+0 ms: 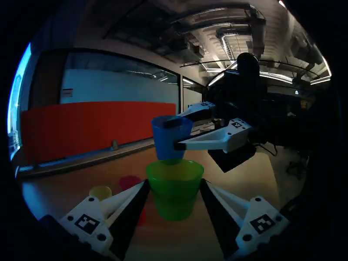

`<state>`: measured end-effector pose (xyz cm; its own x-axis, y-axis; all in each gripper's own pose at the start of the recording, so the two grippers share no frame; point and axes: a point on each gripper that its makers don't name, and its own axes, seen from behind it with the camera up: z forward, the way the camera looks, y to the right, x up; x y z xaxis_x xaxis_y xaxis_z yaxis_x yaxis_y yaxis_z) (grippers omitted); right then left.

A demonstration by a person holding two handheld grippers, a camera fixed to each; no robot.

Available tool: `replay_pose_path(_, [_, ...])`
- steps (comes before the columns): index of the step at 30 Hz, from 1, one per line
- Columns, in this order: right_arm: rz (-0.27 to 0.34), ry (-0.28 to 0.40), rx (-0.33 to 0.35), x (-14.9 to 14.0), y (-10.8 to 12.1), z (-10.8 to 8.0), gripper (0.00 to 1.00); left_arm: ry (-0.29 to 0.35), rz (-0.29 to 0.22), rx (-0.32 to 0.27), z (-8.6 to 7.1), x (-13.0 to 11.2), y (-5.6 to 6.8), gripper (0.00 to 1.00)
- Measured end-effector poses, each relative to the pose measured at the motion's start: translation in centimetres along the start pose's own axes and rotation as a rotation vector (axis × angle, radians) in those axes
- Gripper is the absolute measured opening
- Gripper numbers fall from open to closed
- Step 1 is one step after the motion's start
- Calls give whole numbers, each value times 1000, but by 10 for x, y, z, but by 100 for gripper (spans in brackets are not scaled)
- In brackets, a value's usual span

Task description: Pour water

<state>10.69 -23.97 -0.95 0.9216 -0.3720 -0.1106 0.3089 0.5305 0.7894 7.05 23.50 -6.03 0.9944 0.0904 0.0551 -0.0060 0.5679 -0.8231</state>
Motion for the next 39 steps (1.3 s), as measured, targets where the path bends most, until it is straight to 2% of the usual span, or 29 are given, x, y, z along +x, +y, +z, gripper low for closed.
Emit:
replay_pose_path(8, [163, -22, 34, -4, -7, -1, 89, -5, 0, 3, -1, -1, -1, 83])
replay_pose_path(11, [189, -25, 35, -4, -6, 0, 89, -7, 1, 4, -1, -2, -2, 83])
replay_pose_path(23, [195, -41, 32, -8, -3, -1, 89, -22, 3, 5, -3, -6, -5, 83])
replay_pose_path(29, [190, -68, 40, -22, -3, -3, 89, -55, 17, 4, -4, -16, -4, 83])
replay_pose_path(39, [191, -107, 88, -43, -15, -4, 90, -115, 12, 7, -6, -35, -9, 83])
